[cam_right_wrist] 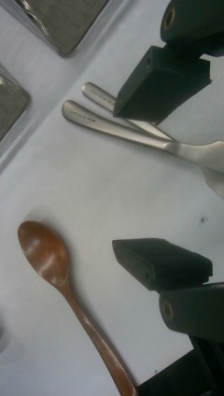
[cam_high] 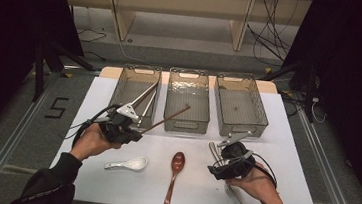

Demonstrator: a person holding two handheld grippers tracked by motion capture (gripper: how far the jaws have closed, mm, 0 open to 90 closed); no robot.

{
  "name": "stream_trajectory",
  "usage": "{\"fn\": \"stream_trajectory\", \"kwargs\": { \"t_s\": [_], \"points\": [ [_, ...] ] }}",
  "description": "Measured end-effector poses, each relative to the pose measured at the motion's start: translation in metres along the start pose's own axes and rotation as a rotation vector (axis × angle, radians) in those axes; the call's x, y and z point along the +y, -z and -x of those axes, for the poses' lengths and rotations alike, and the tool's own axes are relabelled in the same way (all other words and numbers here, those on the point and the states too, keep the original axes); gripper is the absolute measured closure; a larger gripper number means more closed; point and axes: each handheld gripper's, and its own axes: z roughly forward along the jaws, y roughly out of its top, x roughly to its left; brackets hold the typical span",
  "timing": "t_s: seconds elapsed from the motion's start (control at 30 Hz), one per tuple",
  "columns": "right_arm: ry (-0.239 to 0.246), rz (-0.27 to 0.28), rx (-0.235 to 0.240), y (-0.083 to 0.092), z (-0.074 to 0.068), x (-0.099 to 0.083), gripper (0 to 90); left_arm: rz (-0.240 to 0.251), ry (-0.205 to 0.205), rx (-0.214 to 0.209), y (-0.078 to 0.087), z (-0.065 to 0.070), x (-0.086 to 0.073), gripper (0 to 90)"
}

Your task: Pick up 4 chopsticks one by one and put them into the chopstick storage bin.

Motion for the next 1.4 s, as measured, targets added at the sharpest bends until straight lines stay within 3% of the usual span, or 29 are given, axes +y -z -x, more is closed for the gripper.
{"fn": "stream_trajectory", "kwargs": {
  "t_s": [0.57,1.4],
  "points": [
    [-0.01,-0.017,0.012,-0.003,0.0,-0.005,30.9,0.061,0.116,0.073,0.014,-0.039,0.001,84.3],
    [-0.009,-0.016,0.016,0.001,-0.001,-0.009,29.7,0.048,0.234,0.181,0.002,-0.094,0.032,84.3]
  ]
}}
